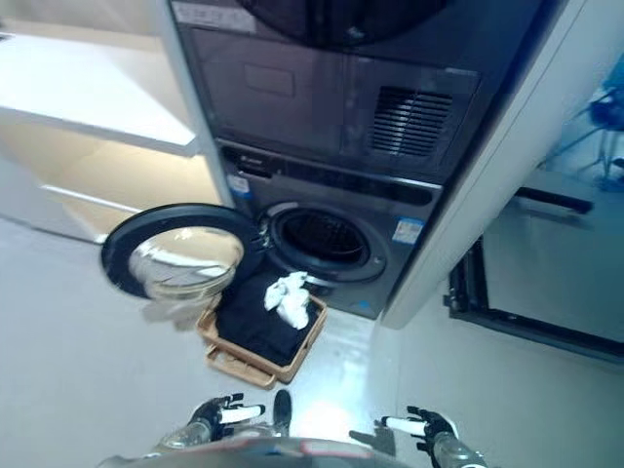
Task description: Put the clothes in the basket into the washing machine.
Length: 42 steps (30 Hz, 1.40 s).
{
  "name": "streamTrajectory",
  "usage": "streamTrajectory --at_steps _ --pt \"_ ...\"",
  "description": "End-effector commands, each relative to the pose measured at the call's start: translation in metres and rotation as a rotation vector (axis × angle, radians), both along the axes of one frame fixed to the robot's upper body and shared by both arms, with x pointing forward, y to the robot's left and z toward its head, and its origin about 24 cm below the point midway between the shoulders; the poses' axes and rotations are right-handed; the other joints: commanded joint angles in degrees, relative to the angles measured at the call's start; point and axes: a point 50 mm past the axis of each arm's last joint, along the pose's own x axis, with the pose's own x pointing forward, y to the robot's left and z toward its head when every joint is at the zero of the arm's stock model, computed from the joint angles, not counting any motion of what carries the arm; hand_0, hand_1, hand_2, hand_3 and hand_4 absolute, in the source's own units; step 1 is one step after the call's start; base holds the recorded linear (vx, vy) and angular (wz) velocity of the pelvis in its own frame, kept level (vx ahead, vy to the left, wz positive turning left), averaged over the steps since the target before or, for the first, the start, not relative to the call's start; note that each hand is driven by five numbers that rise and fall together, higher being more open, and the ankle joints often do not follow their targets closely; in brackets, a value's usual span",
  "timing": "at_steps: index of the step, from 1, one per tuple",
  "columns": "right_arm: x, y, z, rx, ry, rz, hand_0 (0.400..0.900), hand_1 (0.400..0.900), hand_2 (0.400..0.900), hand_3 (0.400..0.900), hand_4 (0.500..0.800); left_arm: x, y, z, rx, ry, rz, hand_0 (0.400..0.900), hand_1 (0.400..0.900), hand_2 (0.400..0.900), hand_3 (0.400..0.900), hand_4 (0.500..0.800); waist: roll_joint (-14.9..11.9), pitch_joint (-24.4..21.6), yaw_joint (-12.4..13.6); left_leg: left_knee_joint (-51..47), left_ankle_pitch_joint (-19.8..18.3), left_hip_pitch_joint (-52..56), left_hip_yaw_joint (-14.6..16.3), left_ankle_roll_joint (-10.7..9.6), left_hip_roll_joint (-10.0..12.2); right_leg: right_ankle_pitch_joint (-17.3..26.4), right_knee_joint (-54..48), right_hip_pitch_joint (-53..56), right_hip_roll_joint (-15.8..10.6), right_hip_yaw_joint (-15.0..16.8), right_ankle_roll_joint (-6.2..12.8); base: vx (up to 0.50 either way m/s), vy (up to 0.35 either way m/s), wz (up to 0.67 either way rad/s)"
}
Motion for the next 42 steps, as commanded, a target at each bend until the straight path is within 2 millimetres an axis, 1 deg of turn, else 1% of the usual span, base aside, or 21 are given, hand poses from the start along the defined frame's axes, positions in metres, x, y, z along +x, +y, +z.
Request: streamTrajectory --at_steps 1,2,3,4,6,7,8,9,10,11,12,15,21,22,27,29,32,34,35,36,42 --pt "0.005 -0.013 0.005 -0.019 -0.051 -0.056 0.9 0.9 0.9 0.9 0.8 0.026 0.002 0.009 0.02 -0.077 -0.043 0.9 0.9 0.9 0.9 0.8 0.44 -1.63 0.25 4.53 -6.16 -1.64 -1.09 -1.08 -1.47 18.63 3.0 -2.96 -2.63 1.95 3.21 0.19 0.082 0.17" --pt "0.004 -0.016 0.005 -0.026 -0.053 -0.075 0.9 0.9 0.9 0.9 0.8 0.028 0.003 0.009 0.028 -0.083 -0.046 0.9 0.9 0.9 0.9 0.8 1.06 -1.39 0.1 4.38 -6.64 -0.55 -1.42 -0.8 -1.09 18.12 4.0 -5.04 -5.19 0.34 2.06 0.2 0.059 0.15" --pt "-0.001 -0.018 0.005 -0.033 -0.045 -0.092 0.9 0.9 0.9 0.9 0.8 0.032 0.005 0.011 0.04 -0.091 -0.052 0.9 0.9 0.9 0.9 0.8 1.54 -1.46 -0.04 4.12 -7.41 0.35 -1.46 -1.06 -0.53 16.24 0.7 -5.74 -10.11 -2.1 0.84 0.24 -0.003 0.14" --pt "-0.005 -0.023 0.005 -0.046 -0.038 -0.112 0.9 0.9 0.9 0.9 0.8 0.039 0.001 0.013 0.043 -0.111 -0.077 0.9 0.9 0.9 0.9 0.8 2.23 -1.85 -0.11 4.14 -9.06 1.15 -1.9 -1.91 0.13 14.31 -7.34 -6.23 -16.71 -5.01 -0.17 0.25 -0.089 0.14" --pt "-0.007 -0.029 0.006 -0.064 -0.03 -0.117 0.9 0.9 0.9 0.9 0.8 0.048 -0.004 0.015 0.041 -0.133 -0.119 0.9 0.9 0.9 0.9 0.8 0.94 -2.03 -0.71 4.64 -11.61 2.62 -1.02 -3.4 -0.5 18.18 -20.52 -5.74 -23.99 -10.98 2.33 0.21 -0.142 0.05" --pt "-0.007 -0.029 0.006 -0.064 -0.029 -0.118 0.9 0.9 0.9 0.9 0.8 0.048 -0.005 0.015 0.041 -0.132 -0.119 0.9 0.9 0.9 0.9 0.8 1.06 -1.75 -0.92 4.76 -11.78 2.92 -1.31 -3.38 -0.46 18.4 -21.15 -4.89 -23.91 -11.43 2.43 0.14 -0.121 -0.08" --pt "-0.007 -0.033 0.008 -0.074 -0.03 -0.119 0.9 0.9 0.9 0.9 0.8 0.052 -0.007 0.017 0.04 -0.141 -0.143 0.9 0.9 0.9 0.9 0.8 0.43 -1.68 -1.24 5.35 -12.99 3.59 -0.14 -3.97 -0.72 21.07 -25.2 -4.79 -26.37 -13.71 3.88 0.1 -0.094 -0.09" --pt "-0.007 -0.034 0.008 -0.077 -0.026 -0.114 0.9 0.9 0.9 0.9 0.8 0.054 -0.01 0.017 0.039 -0.143 -0.17 0.9 0.9 0.9 0.9 0.8 -0.17 -1.73 -1.5 5.69 -13.71 4.06 0.51 -4.36 -1.19 22.49 -27.63 -3.89 -27.26 -14.73 4.87 0.1 -0.097 -0.13" --pt "-0.007 -0.034 0.008 -0.077 -0.025 -0.114 0.9 0.9 0.9 0.9 0.8 0.054 -0.01 0.017 0.039 -0.142 -0.171 0.9 0.9 0.9 0.9 0.8 -0.15 -1.6 -1.56 5.72 -13.74 4.18 0.43 -4.34 -1.18 22.63 -27.9 -3.56 -27.23 -14.88 4.9 0.14 -0.157 0.11" --pt "-0.007 -0.035 0.008 -0.079 -0.02 -0.108 0.9 0.9 0.9 0.9 0.8 0.057 -0.014 0.017 0.048 -0.134 -0.251 0.9 0.9 0.9 0.9 0.8 -1.93 -2.21 -2.62 6.37 -15.0 4.35 0.48 -5.03 -2.37 25.67 -32.21 -1.79 -27.53 -10.48 6.13 0.16 -0.161 0.12" --pt "-0.01 -0.034 0.007 -0.079 -0.005 -0.103 0.9 0.9 0.9 0.9 0.8 0.057 -0.017 0.017 0.067 -0.126 -0.307 0.9 0.9 0.9 0.9 0.8 -2.46 -3.08 -2.89 6.16 -15.11 4.64 0.89 -5.31 -2.4 26.82 -33.46 -1.34 -27.27 -9.66 6.99 0.21 -0.201 -0.02" --pt "-0.009 -0.045 0.011 -0.112 -0.018 -0.121 0.9 0.9 0.9 0.9 0.8 0.058 -0.022 0.017 0.099 -0.119 -0.414 0.9 0.9 0.9 0.9 0.8 -2.49 -5.67 -2.95 4.45 -15.32 5.95 2.24 -6.02 -1.86 27.12 -36.4 0.58 -26.37 -11.39 8.08 0.15 -0.11 -0.22" --pt "0.01 -0.061 0.02 -0.147 -0.081 -0.146 0.9 0.9 0.9 0.9 0.8 0.069 -0.039 0.018 0.156 -0.098 -0.668 0.9 0.9 0.9 0.9 0.8 -0.14 -7.85 -4.75 2.17 -14.83 7.39 3.81 -6.97 0.73 23.97 -37.52 0.64 -23.73 -10.05 7.47 0.07 -0.086 -0.33" --pt "0.023 -0.071 0.028 -0.178 -0.115 -0.148 0.9 0.9 0.9 0.9 0.8 0.081 -0.045 0.023 0.23 -0.109 -0.816 0.9 0.9 0.9 0.9 0.8 1.17 -7.76 -6.23 1.59 -14.75 7.87 4.89 -7.05 1.52 23.07 -36.79 -0.54 -22.85 -8.36 7.06 0.04 -0.058 -0.51" --pt "0.047 -0.084 0.04 -0.218 -0.179 -0.165 0.9 0.9 0.9 0.9 0.8 0.103 -0.042 0.034 0.343 -0.15 -0.866 0.9 0.9 0.9 0.9 0.8 3.46 -6.3 -7.72 1.16 -14.57 8.27 6.33 -7.11 2.44 21.64 -34.59 -3.82 -21.05 -4.67 6.11 0.01 -0.041 -0.38" --pt "0.074 -0.092 0.055 -0.249 -0.247 -0.181 0.9 0.9 0.9 0.9 0.8 0.123 -0.04 0.045 0.439 -0.192 -0.886 0.9 0.9 0.9 0.9 0.8 4.93 -3.34 -9.46 1.42 -13.97 6.83 7.07 -7.24 3.33 21.41 -32.84 -7.68 -19.89 -2.32 5.52 -0.14 -0.032 -0.34" --pt "0.101 -0.092 0.067 -0.268 -0.312 -0.192 0.9 0.9 0.9 0.9 0.8 0.156 -0.042 0.068 0.558 -0.271 -0.932 0.9 0.9 0.9 0.9 0.8 5.83 0.78 -10.67 1.82 -12.69 3.34 7.12 -7.76 4.68 21.09 -31.15 -12.42 -18.61 -1.46 5.0 -0.18 -0.053 -0.09" --pt "0.108 -0.093 0.071 -0.274 -0.333 -0.206 0.9 0.9 0.9 0.9 0.8 0.165 -0.042 0.075 0.583 -0.293 -0.936 0.9 0.9 0.9 0.9 0.8 5.92 2.09 -10.95 2.13 -12.32 1.92 6.93 -8.0 5.25 20.93 -30.38 -13.84 -18.33 -1.62 4.79 -0.14 -0.063 0.16" --pt "0.121 -0.093 0.079 -0.284 -0.372 -0.235 0.9 0.9 0.9 0.9 0.8 0.189 -0.041 0.096 0.657 -0.354 -0.937 0.9 0.9 0.9 0.9 0.8 6.12 5.24 -11.36 3.63 -11.52 -1.55 6.23 -8.56 6.4 20.71 -28.85 -16.63 -18.04 -2.57 4.42 -0.2 -0.08 0.32" --pt "0.125 -0.093 0.081 -0.287 -0.383 -0.249 0.9 0.9 0.9 0.9 0.8 0.201 -0.037 0.108 0.697 -0.379 -0.926 0.9 0.9 0.9 0.9 0.8 6.04 6.57 -11.42 5.05 -11.29 -3.65 6.0 -8.82 6.7 20.55 -28.12 -17.9 -17.94 -3.19 4.25 -0.25 -0.11 0.41" --pt "0.153 -0.104 0.106 -0.318 -0.48 -0.315 0.9 0.9 0.9 0.9 0.8 0.252 -0.013 0.177 0.896 -0.52 -0.853 0.9 0.9 0.9 0.9 0.8 5.8 11.4 -11.24 13.44 -11.52 -16.26 4.09 -9.87 7.48 20.35 -24.86 -26.81 -18.0 -4.79 3.67 -0.11 -0.076 0.16"
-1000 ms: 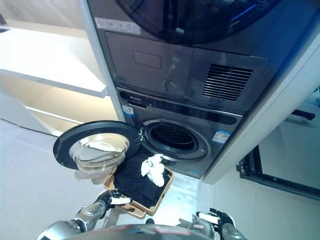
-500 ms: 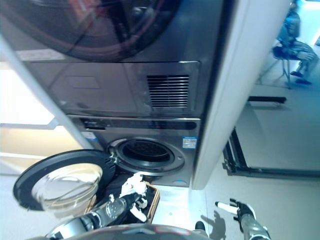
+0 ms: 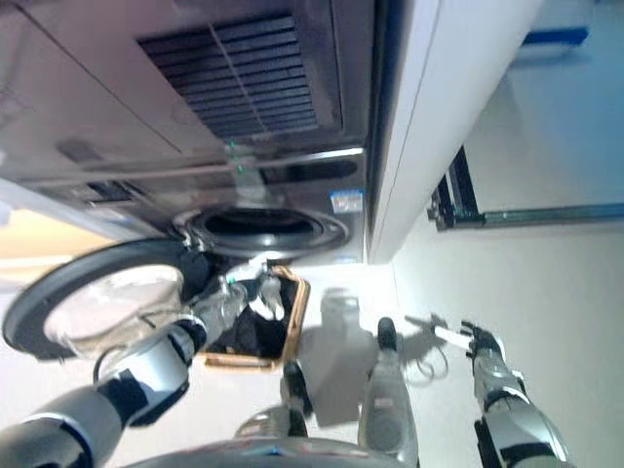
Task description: Put the clothes in the basket into the washing machine.
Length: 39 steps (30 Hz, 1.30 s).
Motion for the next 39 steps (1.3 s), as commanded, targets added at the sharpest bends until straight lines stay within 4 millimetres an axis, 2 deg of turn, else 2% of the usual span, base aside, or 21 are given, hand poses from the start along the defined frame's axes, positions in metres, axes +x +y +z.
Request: streamTrajectory --at_steps 1,3,5,8,11,12,14,20,27,32,39 --pt "0.024 -0.016 0.028 -0.066 -0.112 -0.072 0.9 0.9 0.9 0.9 0.8 0.037 0.03 0.058 0.105 -0.203 0.073 0.9 0.9 0.9 0.9 0.8 -1.13 2.38 -0.56 6.08 -0.76 -7.33 -2.98 -2.41 4.79 -0.14 5.81 -6.01 -1.21 -0.31 1.88 -0.06 -0.04 0.1" --pt "0.037 -0.015 0.037 -0.07 -0.148 -0.076 0.9 0.9 0.9 0.9 0.8 0.045 0.033 0.074 0.148 -0.246 0.057 0.9 0.9 0.9 0.9 0.8 -1.02 2.85 -0.37 8.25 -1.08 -10.95 -3.68 -2.68 4.83 -0.36 6.81 -8.55 -1.43 -0.51 1.75 -0.06 -0.031 0.09" --pt "0.055 -0.018 0.056 -0.083 -0.211 -0.084 0.9 0.9 0.9 0.9 0.8 0.055 0.036 0.095 0.198 -0.29 0.038 0.9 0.9 0.9 0.9 0.8 -0.97 3.36 -0.23 11.74 -1.77 -15.59 -4.29 -2.89 4.97 -0.87 9.14 -12.15 -1.89 -0.4 1.51 -0.05 -0.035 0.11" --pt "0.068 -0.022 0.072 -0.086 -0.265 -0.098 0.9 0.9 0.9 0.9 0.8 0.067 0.038 0.122 0.255 -0.359 0.007 0.9 0.9 0.9 0.9 0.8 -0.97 3.2 0.06 16.48 -3.21 -21.49 -4.86 -3.0 5.24 -2.0 12.88 -16.8 -2.62 -0.45 1.06 -0.02 -0.021 0.1" --pt "0.077 -0.019 0.081 -0.076 -0.294 -0.104 0.9 0.9 0.9 0.9 0.8 0.071 0.041 0.135 0.316 -0.36 -0.016 0.9 0.9 0.9 0.9 0.8 -1.27 2.75 0.33 21.96 -5.22 -26.99 -5.16 -2.88 5.82 -3.12 16.81 -21.44 -3.01 -0.18 0.72 0.02 0.015 -0.07" --pt "0.079 -0.019 0.083 -0.076 -0.298 -0.101 0.9 0.9 0.9 0.9 0.8 0.072 0.042 0.137 0.337 -0.353 -0.025 0.9 0.9 0.9 0.9 0.8 -1.19 2.5 0.61 23.86 -7.47 -27.81 -5.67 -3.14 6.14 -5.27 18.74 -22.17 -2.68 -0.09 1.08 0.08 0.022 -0.1" --pt "0.084 -0.018 0.088 -0.072 -0.318 -0.104 0.9 0.9 0.9 0.9 0.8 0.074 0.045 0.147 0.371 -0.375 -0.038 0.9 0.9 0.9 0.9 0.8 -1.42 2.26 0.8 27.15 -8.97 -30.82 -5.82 -2.89 6.3 -6.03 21.32 -24.79 -2.76 0.28 0.79 0.04 0.034 -0.04" --pt "0.085 -0.025 0.096 -0.065 -0.339 -0.138 0.9 0.9 0.9 0.9 0.8 0.075 0.054 0.153 0.463 -0.323 -0.048 0.9 0.9 0.9 0.9 0.8 -2.29 1.3 1.27 35.19 -12.73 -38.07 -6.17 -2.01 5.46 -7.83 26.6 -30.77 -3.1 0.48 0.32 0.0 0.049 -0.02" --pt "0.083 -0.027 0.094 -0.053 -0.332 -0.139 0.9 0.9 0.9 0.9 0.8 0.075 0.054 0.154 0.519 -0.287 -0.079 0.9 0.9 0.9 0.9 0.8 -3.04 -0.31 1.94 37.97 -14.09 -42.51 -6.5 -1.18 4.1 -8.26 27.94 -33.76 -4.32 0.32 0.45 0.0 0.054 0.06" --pt "0.099 -0.023 0.112 -0.081 -0.397 -0.118 0.9 0.9 0.9 0.9 0.8 0.074 0.06 0.154 0.568 -0.28 -0.084 0.9 0.9 0.9 0.9 0.8 -3.75 -0.22 2.29 40.37 -15.11 -45.68 -6.4 -0.6 3.91 -7.74 27.89 -36.07 -3.92 0.62 0.27 -0.02 0.065 -0.1" --pt "0.132 -0.011 0.16 -0.123 -0.53 -0.12 0.9 0.9 0.9 0.9 0.8 0.084 0.054 0.188 0.605 -0.413 -0.069 0.9 0.9 0.9 0.9 0.8 -4.21 1.78 2.61 42.95 -15.99 -51.05 -6.18 0.2 2.74 -7.69 28.59 -40.73 -4.47 1.6 0.42 -0.01 0.058 0.0"
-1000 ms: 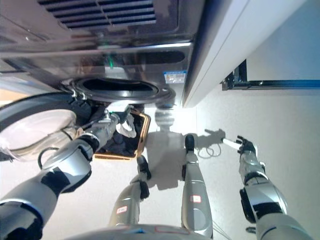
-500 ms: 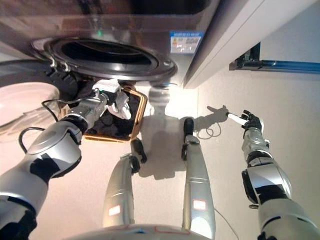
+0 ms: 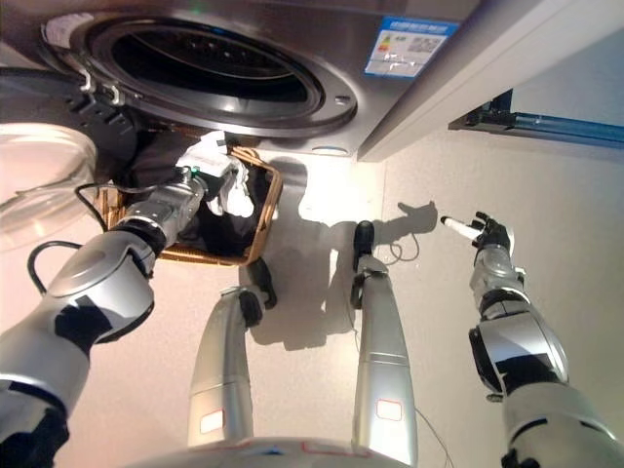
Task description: Put the clothes in the basket into the washing machine.
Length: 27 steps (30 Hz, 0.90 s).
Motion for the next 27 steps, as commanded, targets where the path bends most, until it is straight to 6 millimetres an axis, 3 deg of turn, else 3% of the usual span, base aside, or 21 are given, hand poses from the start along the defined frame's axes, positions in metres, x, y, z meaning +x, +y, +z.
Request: streamTrajectory --at_steps 1,4,8,9,10,15,27 --pt "0.014 -0.008 0.037 -0.093 -0.101 -0.063 0.9 0.9 0.9 0.9 0.8 0.005 0.017 0.034 0.064 -0.113 0.073 0.9 0.9 0.9 0.9 0.8 -0.28 0.06 0.24 -3.73 -1.42 1.22 -1.43 -2.62 -1.59 -1.38 -1.47 2.82 -2.6 0.26 2.44 0.02 0.065 0.0" --pt "0.02 -0.001 0.042 -0.099 -0.11 -0.052 0.9 0.9 0.9 0.9 0.8 0.006 0.015 0.04 0.033 -0.152 0.076 0.9 0.9 0.9 0.9 0.8 -0.23 0.28 0.25 -2.14 -1.89 -1.1 -1.1 -2.22 -2.1 -1.76 -0.01 0.54 -2.71 0.87 2.29 0.03 0.054 0.0" --pt "0.022 0.013 0.033 -0.086 -0.09 -0.029 0.9 0.9 0.9 0.9 0.8 0.008 0.003 0.037 -0.003 -0.167 0.044 0.9 0.9 0.9 0.9 0.8 -0.06 0.17 0.36 -1.52 -1.91 -2.61 -1.24 -1.93 -2.78 -1.96 1.15 -1.14 -3.07 1.52 2.11 0.04 0.037 0.02" --pt "0.022 0.016 0.029 -0.082 -0.085 -0.021 0.9 0.9 0.9 0.9 0.8 0.008 0.002 0.035 -0.01 -0.168 0.041 0.543 0.543 0.543 0.543 0.586 -0.06 0.03 0.39 -1.52 -1.83 -2.89 -1.31 -1.93 -2.9 -1.91 1.1 -1.35 -3.06 1.52 2.05 0.04 0.022 0.02" --pt "0.023 0.02 0.028 -0.08 -0.085 -0.016 0.9 0.9 0.9 0.9 0.8 0.008 0.0 0.034 -0.024 -0.174 0.037 0.4 0.4 0.4 0.4 0.5 -0.08 -0.19 0.43 -1.65 -1.87 -2.94 -1.31 -1.87 -2.99 -1.89 0.9 -1.55 -3.03 1.63 2.03 0.03 0.023 -0.02" --pt "0.025 0.024 0.03 -0.105 -0.103 0.001 0.9 0.9 0.9 0.9 0.8 0.008 -0.006 0.029 -0.042 -0.196 0.013 0.4 0.4 0.4 0.4 0.5 -0.15 -1.46 0.6 -2.31 -1.55 -3.24 -1.4 -1.86 -3.21 -1.56 0.4 -2.18 -2.64 1.85 1.92 0.01 0.005 -0.01" --pt "0.02 0.04 0.008 -0.109 -0.075 0.053 0.9 0.9 0.9 0.9 0.8 0.007 -0.03 0.016 -0.157 -0.224 -0.046 0.4 0.4 0.4 0.4 0.5 0.91 -3.46 0.67 -9.53 1.5 1.13 -2.43 -2.78 -3.29 -0.18 -4.81 1.79 -1.97 1.27 1.82 0.0 -0.005 -0.01"
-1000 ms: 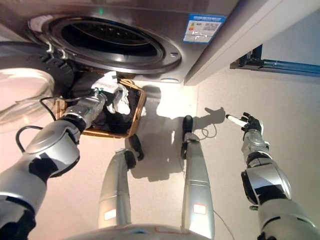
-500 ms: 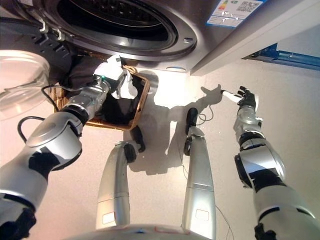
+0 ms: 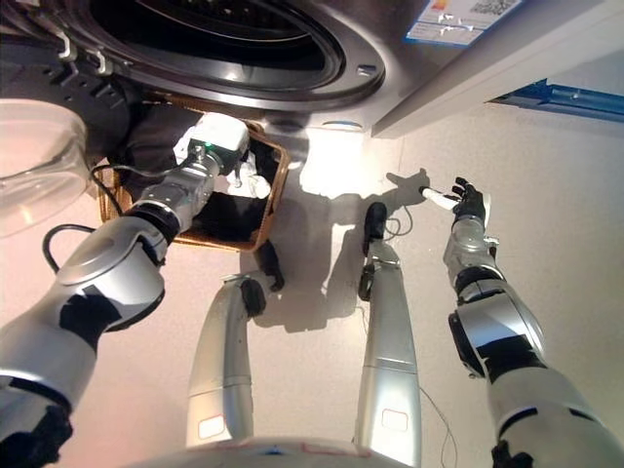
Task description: Put the clothes in the basket into the washing machine.
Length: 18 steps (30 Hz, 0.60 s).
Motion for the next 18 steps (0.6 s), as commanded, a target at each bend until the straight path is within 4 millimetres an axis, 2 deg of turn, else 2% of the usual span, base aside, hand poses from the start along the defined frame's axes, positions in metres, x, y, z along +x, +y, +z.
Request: streamTrajectory --at_steps 1,5,6,8,9,10,13,14,16,17,18 --pt "-0.008 -0.001 -0.012 -0.066 0.024 -0.02 0.9 0.9 0.9 0.9 0.8 -0.002 0.004 -0.008 -0.139 -0.032 0.052 0.4 0.4 0.4 0.4 0.5 0.97 -3.56 0.04 -10.96 2.64 6.03 -4.8 -4.74 -1.25 -0.51 -6.33 8.21 -0.42 -1.46 1.05 0.02 -0.033 -0.04" --pt "-0.011 0.003 -0.021 -0.055 0.041 -0.012 0.9 0.9 0.9 0.9 0.8 -0.005 0.009 -0.013 -0.363 -0.057 0.104 0.4 0.4 0.4 0.4 0.5 1.22 -3.73 0.1 -16.75 5.17 11.78 -5.23 -5.9 -0.82 0.77 -10.82 13.54 -0.05 -2.43 1.32 0.03 -0.056 -0.01" --pt "-0.011 0.003 -0.021 -0.056 0.041 -0.012 0.9 0.9 0.9 0.9 0.8 -0.005 0.009 -0.013 -0.363 -0.057 0.104 0.4 0.4 0.4 0.4 0.5 1.22 -3.69 0.09 -16.78 5.18 11.83 -5.23 -5.9 -0.82 0.77 -10.84 13.59 -0.05 -2.44 1.32 0.05 -0.086 -0.01" --pt "-0.016 0.004 -0.029 -0.046 0.063 -0.016 0.9 0.9 0.9 0.9 0.8 -0.009 0.017 -0.022 -0.738 -0.086 0.189 0.4 0.4 0.4 0.4 0.5 1.06 -3.55 0.42 -21.13 6.8 17.14 -5.41 -6.76 -0.5 1.6 -14.07 18.5 0.31 -2.9 1.49 0.07 -0.106 0.0" --pt "-0.017 0.004 -0.031 -0.035 0.068 -0.022 0.9 0.9 0.9 0.9 0.8 -0.01 0.016 -0.025 -0.913 -0.095 0.212 0.4 0.4 0.4 0.4 0.5 1.09 -3.45 0.5 -22.87 7.49 19.08 -5.72 -6.99 -0.45 1.81 -15.31 20.34 0.31 -3.12 1.59 0.07 -0.086 0.02" --pt "-0.019 0.003 -0.034 -0.033 0.076 -0.032 0.9 0.9 0.9 0.9 0.8 -0.011 0.014 -0.028 -1.016 -0.102 0.211 0.4 0.4 0.4 0.4 0.5 1.2 -2.97 0.46 -24.49 8.05 21.28 -5.81 -7.18 -0.43 2.05 -16.56 22.53 0.37 -3.39 1.65 0.08 -0.091 0.03" --pt "-0.027 -0.003 -0.042 0.001 0.095 -0.059 0.9 0.9 0.9 0.9 0.8 -0.018 0.019 -0.044 -1.55 -0.177 0.328 0.4 0.4 0.4 0.4 0.5 1.31 -2.45 0.69 -29.34 9.96 27.02 -5.93 -8.04 -0.59 2.46 -20.0 28.0 0.9 -4.32 1.83 0.05 -0.101 0.06" --pt "-0.03 -0.005 -0.046 0.02 0.104 -0.073 0.9 0.9 0.9 0.9 0.8 -0.02 0.016 -0.051 -1.694 -0.18 0.343 0.4 0.4 0.4 0.4 0.5 0.99 -2.12 0.46 -30.79 12.15 28.06 -5.74 -7.88 -0.89 4.12 -21.39 29.19 0.7 -4.83 1.47 -0.02 -0.091 0.05" --pt "-0.033 -0.009 -0.048 0.028 0.107 -0.089 0.9 0.9 0.9 0.9 0.8 -0.021 0.015 -0.053 -1.923 -0.228 0.361 0.4 0.4 0.4 0.4 0.5 1.03 -1.74 0.61 -33.03 12.8 31.34 -5.82 -8.21 -0.69 4.19 -22.73 31.93 1.25 -5.02 1.52 0.0 -0.071 -0.01" --pt "-0.033 -0.009 -0.048 0.028 0.107 -0.089 0.9 0.9 0.9 0.9 0.8 -0.021 0.015 -0.052 -1.923 -0.228 0.361 0.4 0.4 0.4 0.4 0.5 1.03 -1.64 0.6 -33.09 12.82 31.47 -5.83 -8.22 -0.69 4.21 -22.78 32.06 1.25 -5.04 1.52 0.05 -0.075 -0.04" --pt "-0.035 -0.011 -0.05 0.044 0.109 -0.105 0.9 0.9 0.9 0.9 0.8 -0.022 0.014 -0.054 -2.073 -0.288 0.382 0.4 0.4 0.4 0.4 0.5 0.96 -1.81 0.66 -34.43 13.27 33.01 -5.83 -8.48 -0.58 4.18 -23.77 33.63 1.59 -5.35 1.58 0.07 -0.091 -0.04"
